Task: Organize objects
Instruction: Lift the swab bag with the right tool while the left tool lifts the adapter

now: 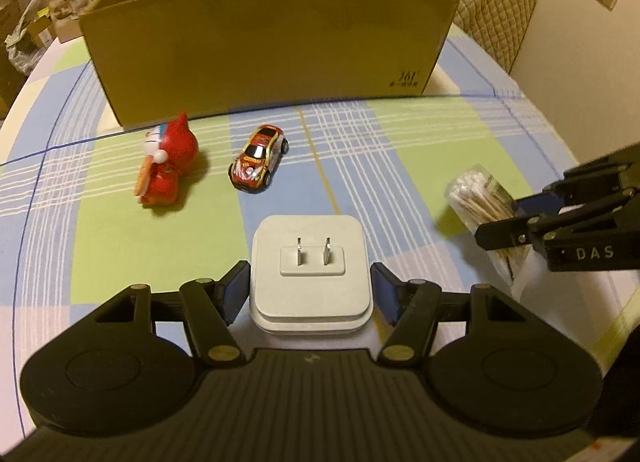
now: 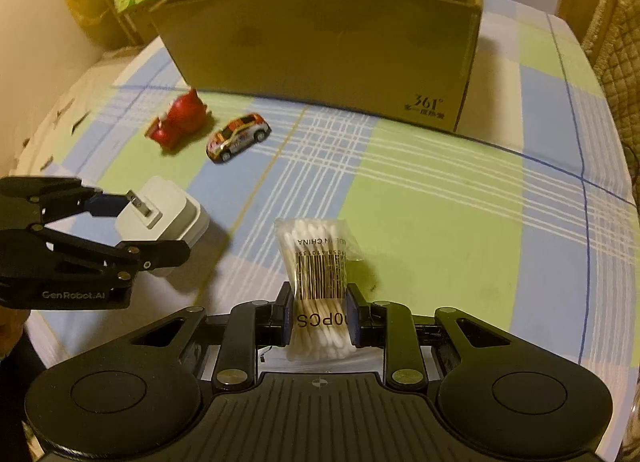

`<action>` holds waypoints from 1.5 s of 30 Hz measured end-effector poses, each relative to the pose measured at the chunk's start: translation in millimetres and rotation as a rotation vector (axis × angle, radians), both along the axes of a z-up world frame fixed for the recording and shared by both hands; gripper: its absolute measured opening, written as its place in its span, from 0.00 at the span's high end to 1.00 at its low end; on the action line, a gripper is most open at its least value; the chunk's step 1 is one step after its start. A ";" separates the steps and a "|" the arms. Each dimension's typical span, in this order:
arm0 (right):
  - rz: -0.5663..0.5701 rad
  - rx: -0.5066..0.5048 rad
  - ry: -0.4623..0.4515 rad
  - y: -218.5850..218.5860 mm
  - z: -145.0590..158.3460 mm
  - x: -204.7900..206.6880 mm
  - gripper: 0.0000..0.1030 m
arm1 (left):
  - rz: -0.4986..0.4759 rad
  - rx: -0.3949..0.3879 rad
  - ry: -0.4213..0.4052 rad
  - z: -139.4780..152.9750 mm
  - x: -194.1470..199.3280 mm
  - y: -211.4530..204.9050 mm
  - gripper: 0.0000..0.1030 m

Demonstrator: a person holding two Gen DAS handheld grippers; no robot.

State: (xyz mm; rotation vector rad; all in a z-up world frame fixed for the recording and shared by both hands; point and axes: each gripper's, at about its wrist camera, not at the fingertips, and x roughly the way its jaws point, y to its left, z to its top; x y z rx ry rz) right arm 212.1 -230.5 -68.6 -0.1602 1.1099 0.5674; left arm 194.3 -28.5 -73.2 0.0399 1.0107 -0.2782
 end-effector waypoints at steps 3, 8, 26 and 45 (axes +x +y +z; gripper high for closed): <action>-0.020 0.015 -0.007 1.9 9.0 -6.2 0.78 | 0.010 -0.013 -0.009 12.5 -4.8 4.0 0.42; -0.044 0.017 -0.020 9.6 25.6 -16.6 0.78 | 0.022 -0.023 -0.030 36.2 -11.1 13.5 0.42; -0.058 0.026 -0.071 31.5 71.1 -37.8 0.78 | 0.064 0.005 -0.087 96.2 -28.2 36.3 0.42; -0.072 -0.002 -0.112 18.7 91.9 -23.5 0.78 | 0.036 0.028 -0.097 105.2 -19.4 37.5 0.42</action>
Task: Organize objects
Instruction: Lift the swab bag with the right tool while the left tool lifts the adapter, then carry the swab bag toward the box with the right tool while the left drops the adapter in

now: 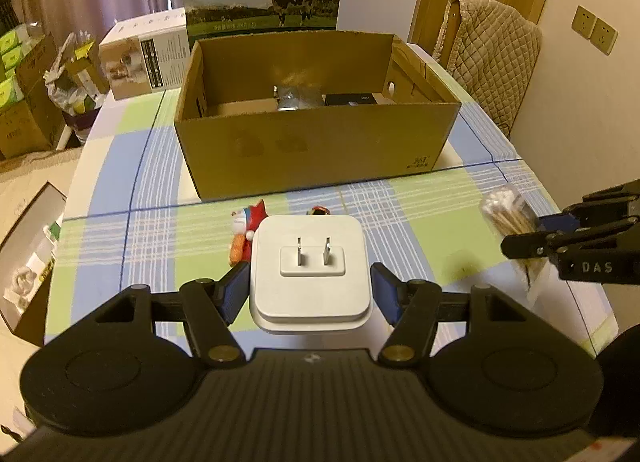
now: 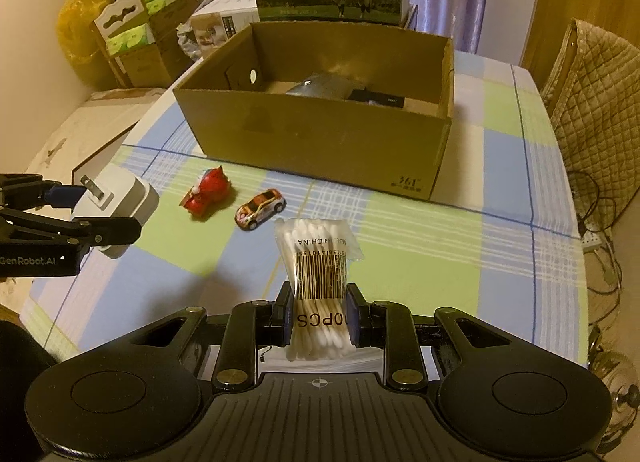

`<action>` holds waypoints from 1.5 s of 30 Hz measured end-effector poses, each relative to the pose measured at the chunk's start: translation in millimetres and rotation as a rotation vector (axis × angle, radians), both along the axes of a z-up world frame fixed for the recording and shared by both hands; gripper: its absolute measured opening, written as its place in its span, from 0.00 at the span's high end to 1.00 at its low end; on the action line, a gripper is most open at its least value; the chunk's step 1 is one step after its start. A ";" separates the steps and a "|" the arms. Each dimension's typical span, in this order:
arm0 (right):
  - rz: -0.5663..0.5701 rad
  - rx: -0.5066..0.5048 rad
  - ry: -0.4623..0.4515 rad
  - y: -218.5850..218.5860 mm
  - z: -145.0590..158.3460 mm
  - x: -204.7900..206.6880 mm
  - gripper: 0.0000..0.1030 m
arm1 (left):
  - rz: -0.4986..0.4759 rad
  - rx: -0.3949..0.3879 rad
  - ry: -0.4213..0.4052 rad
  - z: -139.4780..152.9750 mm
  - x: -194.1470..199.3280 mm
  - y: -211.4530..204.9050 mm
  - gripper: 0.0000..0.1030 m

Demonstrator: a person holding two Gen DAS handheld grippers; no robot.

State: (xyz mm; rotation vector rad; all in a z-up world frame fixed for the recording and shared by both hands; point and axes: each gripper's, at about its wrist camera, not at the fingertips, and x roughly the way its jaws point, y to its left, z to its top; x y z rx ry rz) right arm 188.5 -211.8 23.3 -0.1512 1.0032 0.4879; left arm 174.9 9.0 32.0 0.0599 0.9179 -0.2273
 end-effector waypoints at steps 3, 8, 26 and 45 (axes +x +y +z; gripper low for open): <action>0.000 -0.009 -0.010 -1.4 5.8 6.3 0.78 | -0.003 0.003 0.000 4.4 6.9 3.2 0.42; -0.007 -0.030 -0.020 -4.8 12.7 17.7 0.78 | -0.012 0.012 -0.004 12.8 19.7 6.4 0.42; -0.008 -0.042 -0.065 -6.5 44.8 68.3 0.78 | -0.014 0.012 -0.029 45.2 80.1 13.7 0.42; -0.034 0.007 -0.025 15.3 67.8 160.9 0.78 | -0.005 0.044 -0.026 56.6 162.7 15.6 0.42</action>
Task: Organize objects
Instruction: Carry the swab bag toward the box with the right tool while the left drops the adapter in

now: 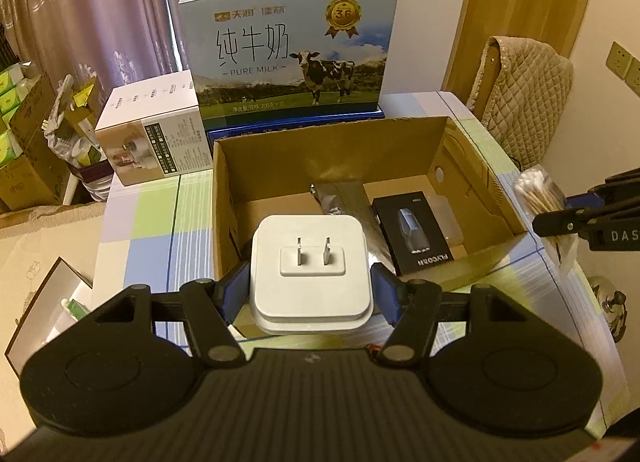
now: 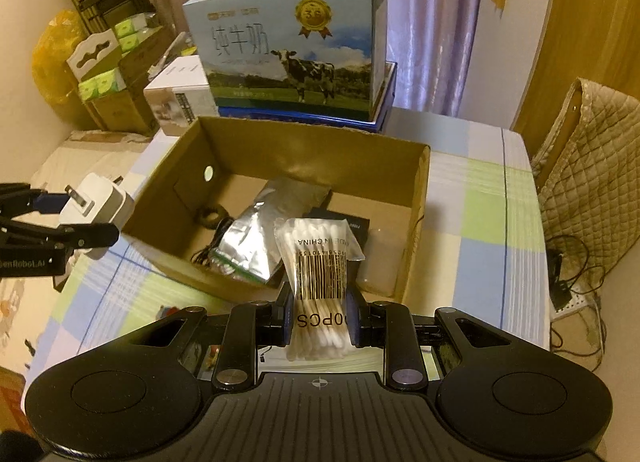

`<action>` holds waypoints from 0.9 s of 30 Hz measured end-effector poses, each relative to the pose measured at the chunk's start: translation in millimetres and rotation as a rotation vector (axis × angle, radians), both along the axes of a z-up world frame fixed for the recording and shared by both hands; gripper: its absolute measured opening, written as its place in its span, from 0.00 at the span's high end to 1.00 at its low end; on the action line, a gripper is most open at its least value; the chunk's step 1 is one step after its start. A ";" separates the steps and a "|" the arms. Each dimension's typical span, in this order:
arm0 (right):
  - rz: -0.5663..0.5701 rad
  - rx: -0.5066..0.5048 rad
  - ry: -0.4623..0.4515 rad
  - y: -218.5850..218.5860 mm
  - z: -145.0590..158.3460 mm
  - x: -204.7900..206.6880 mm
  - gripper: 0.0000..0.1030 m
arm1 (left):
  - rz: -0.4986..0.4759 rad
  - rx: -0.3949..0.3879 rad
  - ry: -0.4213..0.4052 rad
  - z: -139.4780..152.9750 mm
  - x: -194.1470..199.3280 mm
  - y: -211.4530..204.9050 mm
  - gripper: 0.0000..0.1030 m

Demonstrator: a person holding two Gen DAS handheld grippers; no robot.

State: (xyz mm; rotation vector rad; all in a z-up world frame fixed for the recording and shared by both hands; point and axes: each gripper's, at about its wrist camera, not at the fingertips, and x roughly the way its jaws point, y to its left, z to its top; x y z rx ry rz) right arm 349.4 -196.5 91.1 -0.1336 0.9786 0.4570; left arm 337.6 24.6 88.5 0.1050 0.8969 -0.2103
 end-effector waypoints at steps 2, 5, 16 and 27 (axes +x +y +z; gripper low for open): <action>-0.005 -0.007 0.001 0.9 -1.4 5.6 0.78 | -0.002 0.003 0.003 -1.9 5.0 -1.3 0.42; -0.005 -0.017 0.003 2.4 -3.5 12.8 0.78 | -0.004 -0.001 0.005 -5.0 10.7 -3.3 0.42; -0.009 -0.028 0.011 4.4 -14.7 32.6 0.78 | -0.010 0.001 0.012 -16.7 30.6 -3.7 0.42; -0.029 -0.013 0.007 9.4 -26.4 53.4 0.78 | 0.004 -0.023 0.023 -35.6 57.5 2.7 0.42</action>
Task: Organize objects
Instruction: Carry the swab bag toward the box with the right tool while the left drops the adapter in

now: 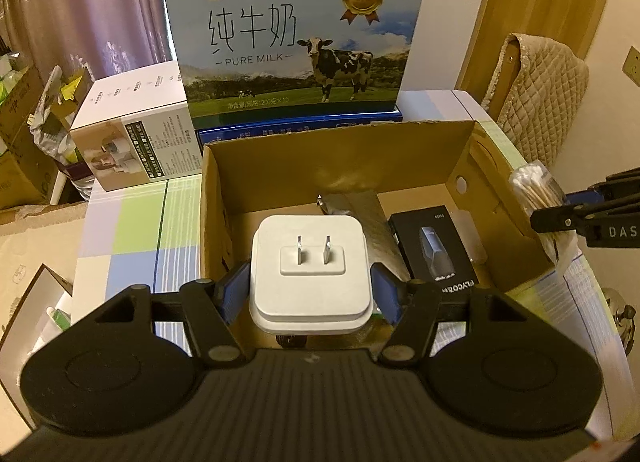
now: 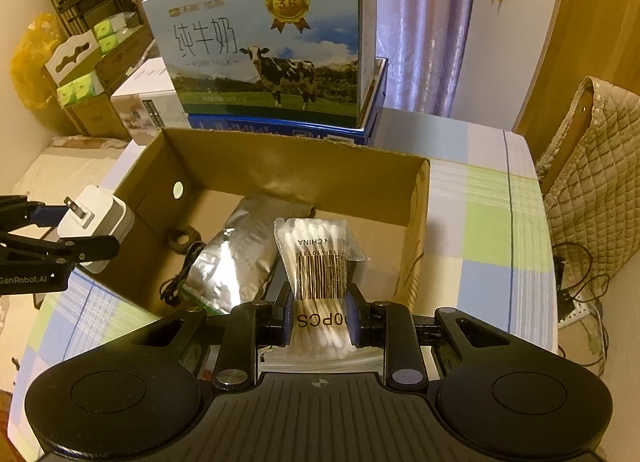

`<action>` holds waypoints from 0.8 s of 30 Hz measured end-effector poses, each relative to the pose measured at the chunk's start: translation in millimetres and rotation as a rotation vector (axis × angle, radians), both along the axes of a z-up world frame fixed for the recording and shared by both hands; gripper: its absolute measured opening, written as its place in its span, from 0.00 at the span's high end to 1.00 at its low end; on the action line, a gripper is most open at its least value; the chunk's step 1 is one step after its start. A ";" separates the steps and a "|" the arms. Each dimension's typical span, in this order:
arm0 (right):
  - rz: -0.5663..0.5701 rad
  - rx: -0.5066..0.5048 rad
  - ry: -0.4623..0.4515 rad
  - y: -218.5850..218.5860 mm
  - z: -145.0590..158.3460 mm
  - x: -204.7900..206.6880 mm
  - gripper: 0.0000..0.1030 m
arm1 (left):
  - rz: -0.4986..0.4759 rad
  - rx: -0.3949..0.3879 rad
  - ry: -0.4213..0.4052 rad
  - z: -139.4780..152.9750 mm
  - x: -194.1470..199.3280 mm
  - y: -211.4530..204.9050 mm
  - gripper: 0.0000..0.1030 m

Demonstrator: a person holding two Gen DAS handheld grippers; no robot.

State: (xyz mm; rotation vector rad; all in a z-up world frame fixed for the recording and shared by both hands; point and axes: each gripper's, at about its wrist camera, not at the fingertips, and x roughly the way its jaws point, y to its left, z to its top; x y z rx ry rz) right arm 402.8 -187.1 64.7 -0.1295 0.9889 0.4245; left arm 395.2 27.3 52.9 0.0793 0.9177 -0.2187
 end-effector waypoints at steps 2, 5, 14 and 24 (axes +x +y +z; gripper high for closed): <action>-0.005 0.004 0.001 -0.1 -2.0 3.6 0.78 | 0.005 -0.006 -0.001 -2.7 4.3 0.9 0.42; -0.009 0.009 0.003 -0.8 -5.2 6.3 0.78 | 0.018 -0.020 -0.012 -7.8 10.8 2.2 0.42; -0.017 0.009 0.020 -5.2 -17.8 9.9 0.78 | 0.028 -0.026 -0.025 -17.7 13.2 4.5 0.33; -0.008 0.022 0.023 -1.0 -16.7 6.0 0.78 | 0.014 -0.018 -0.014 -17.7 6.8 4.4 0.33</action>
